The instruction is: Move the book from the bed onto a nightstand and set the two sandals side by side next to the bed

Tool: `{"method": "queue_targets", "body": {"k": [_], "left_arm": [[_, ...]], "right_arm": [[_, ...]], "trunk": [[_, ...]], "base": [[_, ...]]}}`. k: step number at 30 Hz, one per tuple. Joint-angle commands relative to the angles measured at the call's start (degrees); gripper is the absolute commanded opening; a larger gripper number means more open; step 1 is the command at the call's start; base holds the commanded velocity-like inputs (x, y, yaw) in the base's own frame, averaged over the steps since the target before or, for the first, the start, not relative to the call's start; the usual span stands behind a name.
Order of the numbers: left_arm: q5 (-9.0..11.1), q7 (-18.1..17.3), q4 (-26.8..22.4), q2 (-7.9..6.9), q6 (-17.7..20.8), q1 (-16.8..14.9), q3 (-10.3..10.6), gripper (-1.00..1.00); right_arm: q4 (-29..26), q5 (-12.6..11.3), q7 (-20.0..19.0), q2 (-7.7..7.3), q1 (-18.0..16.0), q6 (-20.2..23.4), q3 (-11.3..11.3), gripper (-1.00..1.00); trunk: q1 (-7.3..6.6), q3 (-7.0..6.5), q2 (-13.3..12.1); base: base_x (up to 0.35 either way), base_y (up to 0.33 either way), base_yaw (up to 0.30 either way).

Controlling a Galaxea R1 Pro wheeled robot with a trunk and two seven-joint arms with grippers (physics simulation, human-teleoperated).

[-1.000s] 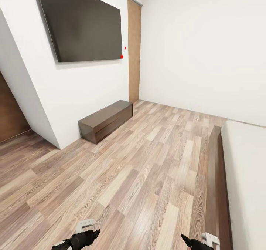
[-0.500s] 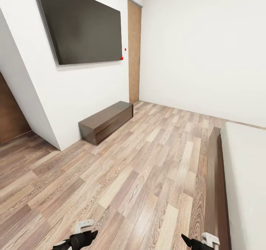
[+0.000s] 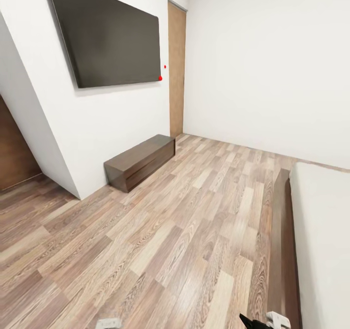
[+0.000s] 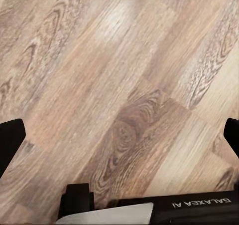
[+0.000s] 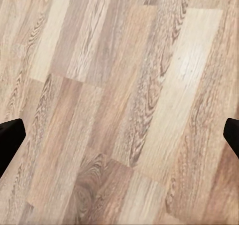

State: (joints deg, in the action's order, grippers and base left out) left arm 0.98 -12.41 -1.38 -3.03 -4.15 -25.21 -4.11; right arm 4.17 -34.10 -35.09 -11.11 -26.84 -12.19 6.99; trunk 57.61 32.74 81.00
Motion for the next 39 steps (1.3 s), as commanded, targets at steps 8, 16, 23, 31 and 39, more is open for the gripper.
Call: {"method": "queue_targets", "body": {"k": [8,16,23,31,39], "left_arm": [[0.20,-0.33,0.28,0.07,-1.35,1.18,-0.52,1.00],[0.41,-0.33,0.26,0.06,-1.39,1.22,-0.55,1.00],[0.43,-0.33,0.28,0.12,-1.39,1.22,-0.55,1.00],[0.43,-0.33,0.32,0.21,-1.39,1.22,-0.55,1.00],[0.43,-0.33,0.32,0.21,-1.39,1.22,-0.55,1.00]], "right_arm": [[0.48,-0.44,-0.44,0.03,-0.05,-0.35,0.48,1.00],[0.49,-0.44,-0.51,0.04,-0.05,-0.29,0.48,1.00],[0.50,-0.44,-0.56,0.04,-0.05,-0.21,0.48,1.00],[0.49,-0.44,-0.70,0.04,-0.05,-0.20,0.48,1.00],[0.50,-0.44,-0.68,0.04,-0.05,-0.20,0.48,1.00]], "trunk": [[-0.89,-0.67,-1.59],[-0.89,-0.67,-1.59],[-2.42,-1.93,-4.40],[-3.30,-2.65,-6.00],[-3.30,-3.07,-6.00]], "base": [[0.000,0.000,0.000],[0.000,0.000,0.000],[0.000,0.000,0.000],[0.000,0.000,0.000],[0.000,0.000,0.000]]}}
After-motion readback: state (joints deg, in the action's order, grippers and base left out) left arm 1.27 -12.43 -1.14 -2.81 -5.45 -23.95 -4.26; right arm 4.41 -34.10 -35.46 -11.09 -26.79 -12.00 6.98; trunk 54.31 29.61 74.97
